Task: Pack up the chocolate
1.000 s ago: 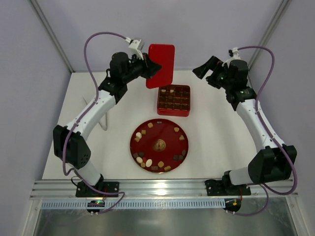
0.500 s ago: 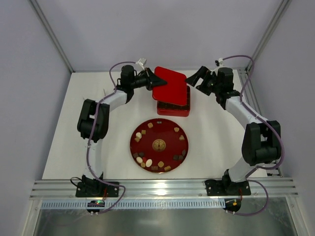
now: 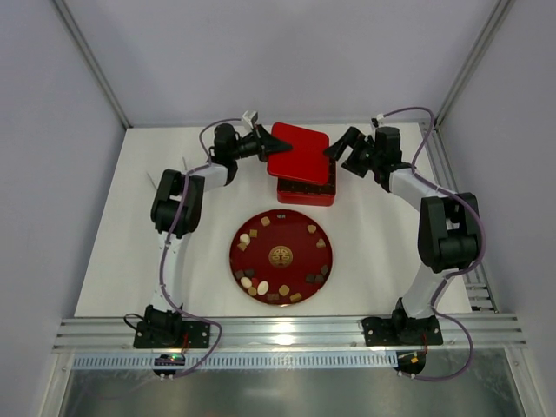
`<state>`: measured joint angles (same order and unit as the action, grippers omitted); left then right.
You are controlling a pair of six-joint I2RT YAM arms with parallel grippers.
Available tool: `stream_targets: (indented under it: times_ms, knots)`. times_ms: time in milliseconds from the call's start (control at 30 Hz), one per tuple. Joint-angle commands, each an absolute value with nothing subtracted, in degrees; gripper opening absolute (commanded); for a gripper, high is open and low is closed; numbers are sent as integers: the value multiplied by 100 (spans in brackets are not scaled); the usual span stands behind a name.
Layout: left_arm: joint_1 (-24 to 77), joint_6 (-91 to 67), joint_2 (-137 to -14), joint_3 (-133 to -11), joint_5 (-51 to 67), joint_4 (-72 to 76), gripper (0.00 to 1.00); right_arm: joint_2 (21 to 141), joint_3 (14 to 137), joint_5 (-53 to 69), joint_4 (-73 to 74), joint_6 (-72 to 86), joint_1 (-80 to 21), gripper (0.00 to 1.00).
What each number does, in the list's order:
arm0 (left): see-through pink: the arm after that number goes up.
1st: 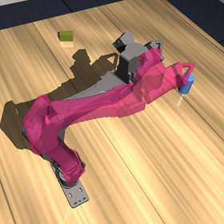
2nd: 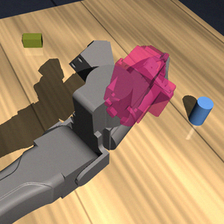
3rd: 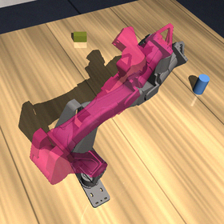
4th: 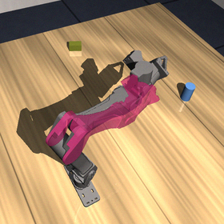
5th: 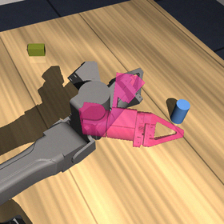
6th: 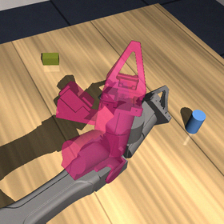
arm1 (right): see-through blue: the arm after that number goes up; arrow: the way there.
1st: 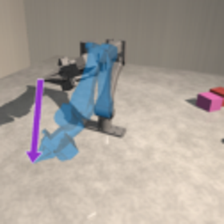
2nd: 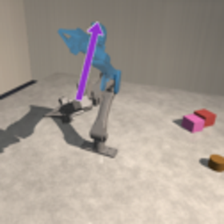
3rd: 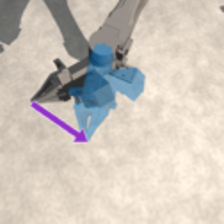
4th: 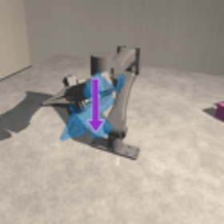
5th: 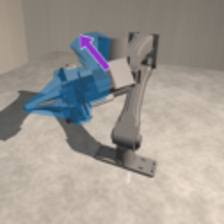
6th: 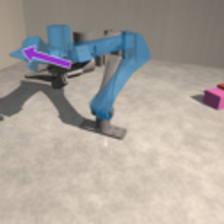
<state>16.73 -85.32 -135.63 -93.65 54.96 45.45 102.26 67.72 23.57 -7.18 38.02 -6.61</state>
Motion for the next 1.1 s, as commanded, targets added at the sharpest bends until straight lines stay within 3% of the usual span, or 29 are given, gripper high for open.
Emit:
stream_targets:
  times_ms: [0,700,1067]
  knots:
    - [1635,-8736,-13710,-9659,5757,5071,4,10362,6961,2347,-1134,3858,-642,99]
    - [1617,-8745,-14423,-9817,5757,5247,10,10898,6987,2443,-1362,3885,-650,98]
    - [1600,-8798,-14572,-9712,5818,5238,33,10986,7040,2452,-1371,3885,-668,98]
